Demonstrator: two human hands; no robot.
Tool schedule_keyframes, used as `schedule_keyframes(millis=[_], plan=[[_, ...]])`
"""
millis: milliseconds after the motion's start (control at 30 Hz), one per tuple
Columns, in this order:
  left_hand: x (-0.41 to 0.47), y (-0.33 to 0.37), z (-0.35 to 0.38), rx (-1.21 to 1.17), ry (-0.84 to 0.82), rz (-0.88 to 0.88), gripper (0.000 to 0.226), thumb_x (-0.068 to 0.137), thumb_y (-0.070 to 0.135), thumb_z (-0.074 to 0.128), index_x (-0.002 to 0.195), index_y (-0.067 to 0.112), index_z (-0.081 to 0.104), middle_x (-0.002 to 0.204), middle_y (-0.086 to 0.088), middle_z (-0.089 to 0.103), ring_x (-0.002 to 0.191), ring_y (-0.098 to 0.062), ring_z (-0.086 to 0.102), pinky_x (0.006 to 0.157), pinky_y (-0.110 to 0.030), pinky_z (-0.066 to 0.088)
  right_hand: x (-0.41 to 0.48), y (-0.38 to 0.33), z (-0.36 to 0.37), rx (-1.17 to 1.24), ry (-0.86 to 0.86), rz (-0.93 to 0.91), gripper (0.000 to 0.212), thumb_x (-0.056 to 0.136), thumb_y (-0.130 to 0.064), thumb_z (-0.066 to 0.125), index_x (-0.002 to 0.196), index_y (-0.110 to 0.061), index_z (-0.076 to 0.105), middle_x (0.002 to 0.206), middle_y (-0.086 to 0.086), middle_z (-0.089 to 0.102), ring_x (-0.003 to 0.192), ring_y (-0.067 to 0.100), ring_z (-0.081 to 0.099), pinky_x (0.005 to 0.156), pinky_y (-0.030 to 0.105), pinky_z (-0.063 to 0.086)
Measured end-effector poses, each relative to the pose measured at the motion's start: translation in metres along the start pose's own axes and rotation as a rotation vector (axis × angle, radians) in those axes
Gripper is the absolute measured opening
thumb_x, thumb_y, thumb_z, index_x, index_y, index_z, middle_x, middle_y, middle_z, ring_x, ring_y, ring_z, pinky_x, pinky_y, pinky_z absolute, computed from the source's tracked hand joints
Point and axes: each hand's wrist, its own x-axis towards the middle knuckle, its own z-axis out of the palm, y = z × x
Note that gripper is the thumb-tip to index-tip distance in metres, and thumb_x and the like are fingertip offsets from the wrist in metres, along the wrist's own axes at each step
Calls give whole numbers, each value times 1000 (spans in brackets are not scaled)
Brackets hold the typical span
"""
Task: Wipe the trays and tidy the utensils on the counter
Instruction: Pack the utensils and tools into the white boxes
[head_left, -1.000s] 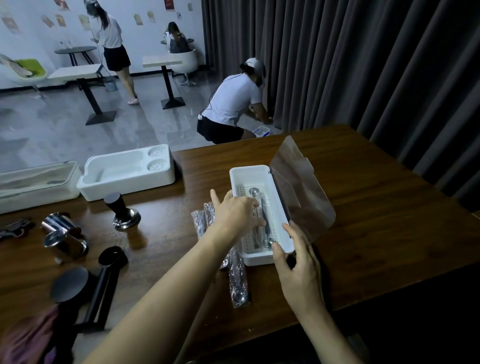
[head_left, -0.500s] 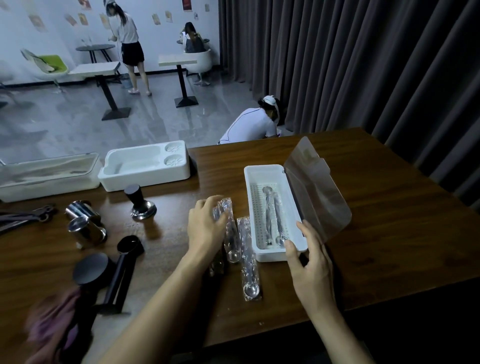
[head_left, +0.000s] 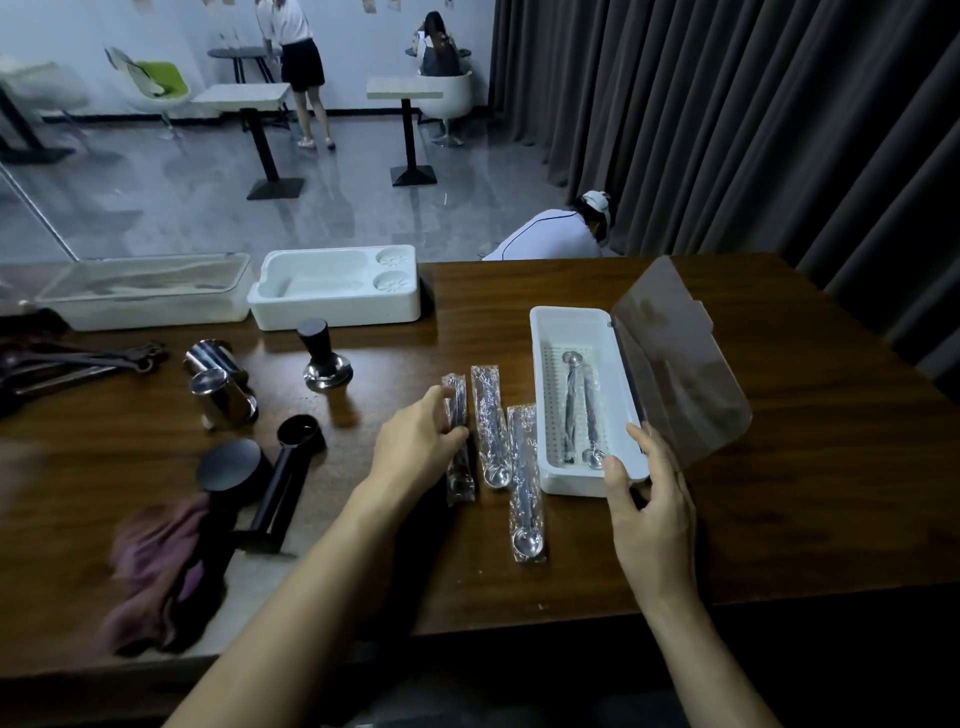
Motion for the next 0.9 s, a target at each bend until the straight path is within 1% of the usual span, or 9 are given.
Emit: schedule_keyframes(millis=[167,300,400,433,567,633,767,833,900], plan=[[-2,7,1,20,48,20,58,89,25,64,144,31,48,92,-3,72,91,-30,67,79,-40,53,0,1,1,15,-9,7,55,94,-61,46,140,-31,50,153,-7,45,140,8,40,103,50,51],[0,1,3,-112,49,48,31,93,30,61,121,43,58,85,4,71,72,-20,70,69,-41,60,-1,0,0,17,-11,15,54,95,-59,46,140,-29,50,153,-7,45,140,8,41,103,49,51],[3,3,-2,-332,57,39,24,96,25,65,108,45,68,90,6,69,62,-1,64,56,-21,50,-1,-1,0,24,-13,14,52,97,-53,49,142,-27,49,153,-5,46,140,12,42,102,50,51],[4,5,-4,-393,55,42,24,96,24,67,109,45,69,93,6,69,61,1,63,56,-18,47,-2,-2,-1,27,-16,19,54,96,-52,49,143,-27,48,153,-4,46,140,13,43,102,50,51],[12,36,-10,-629,66,83,26,95,23,72,118,35,73,97,5,73,80,-3,68,72,-19,52,-2,-4,-2,42,-14,30,58,94,-52,49,145,-25,46,152,-3,47,139,14,44,104,47,50],[19,59,-14,-578,64,139,29,93,28,73,122,31,74,96,9,75,89,-1,70,82,-22,56,-2,-5,-3,46,-9,38,59,94,-52,49,146,-25,46,152,-3,47,139,14,44,105,44,49],[36,102,-4,-379,-13,227,38,86,47,68,123,38,70,100,16,76,97,-5,71,95,-43,57,-3,-7,-3,69,-20,52,61,94,-58,46,147,-28,44,154,-6,45,141,11,41,107,36,46],[42,114,8,-221,29,274,37,86,50,68,122,41,70,100,18,76,102,-8,69,105,-53,46,-3,-6,-3,62,-19,34,58,96,-58,47,147,-30,44,153,-7,45,141,9,40,108,32,44],[45,117,20,-82,46,290,33,91,45,70,124,40,70,101,18,76,113,-11,63,116,-63,25,-2,-6,-3,63,-21,36,58,95,-57,48,147,-30,44,153,-8,45,140,7,40,108,32,44]])
